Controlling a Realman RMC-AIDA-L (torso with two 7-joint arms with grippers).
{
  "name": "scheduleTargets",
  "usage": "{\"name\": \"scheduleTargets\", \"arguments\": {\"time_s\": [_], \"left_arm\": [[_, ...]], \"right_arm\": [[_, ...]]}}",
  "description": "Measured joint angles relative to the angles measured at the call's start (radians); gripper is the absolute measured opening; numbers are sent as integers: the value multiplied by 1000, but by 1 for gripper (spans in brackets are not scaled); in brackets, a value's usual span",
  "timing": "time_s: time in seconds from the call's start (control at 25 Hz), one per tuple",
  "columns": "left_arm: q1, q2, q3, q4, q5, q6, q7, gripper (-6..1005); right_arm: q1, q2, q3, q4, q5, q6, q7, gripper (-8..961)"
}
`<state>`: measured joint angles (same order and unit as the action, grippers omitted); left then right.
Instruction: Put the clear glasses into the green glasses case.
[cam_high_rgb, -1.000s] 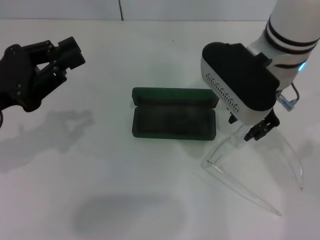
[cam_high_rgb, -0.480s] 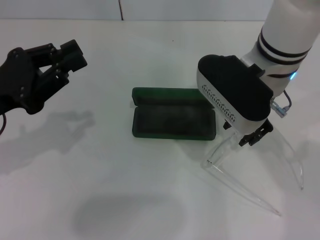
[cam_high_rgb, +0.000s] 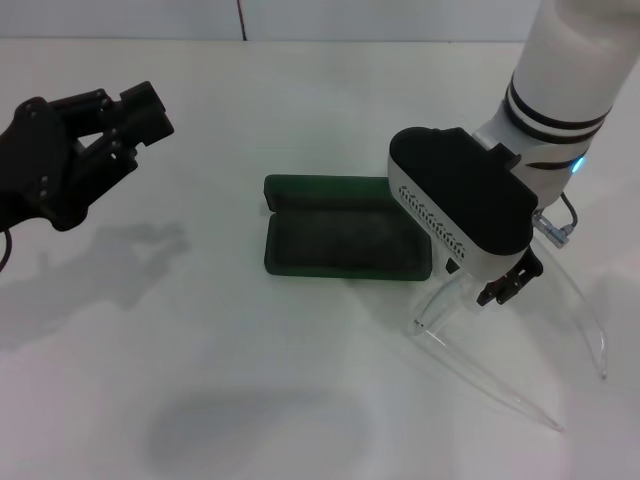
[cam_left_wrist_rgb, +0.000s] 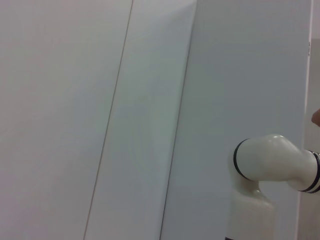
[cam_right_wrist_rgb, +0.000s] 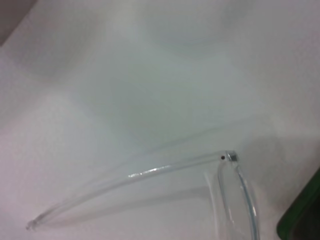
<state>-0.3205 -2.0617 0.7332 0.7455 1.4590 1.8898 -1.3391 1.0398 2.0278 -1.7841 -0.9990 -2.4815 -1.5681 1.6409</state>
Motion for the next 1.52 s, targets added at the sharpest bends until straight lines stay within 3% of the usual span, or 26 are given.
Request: {"name": "scheduleTargets", "arguments": {"time_s": [1.0,1.24,1.52], "left_arm": [[15,0,0,-2,1,0,1,195],[15,0,0,-2,1,0,1,194],[19,-1,0,-12,1,0,1,195]], "right_arm": [[6,0,-27,10,7,1,24,376],[6,0,-29,11,4,4,40,262],[-1,0,-68,8,-3,42,73,212]]}}
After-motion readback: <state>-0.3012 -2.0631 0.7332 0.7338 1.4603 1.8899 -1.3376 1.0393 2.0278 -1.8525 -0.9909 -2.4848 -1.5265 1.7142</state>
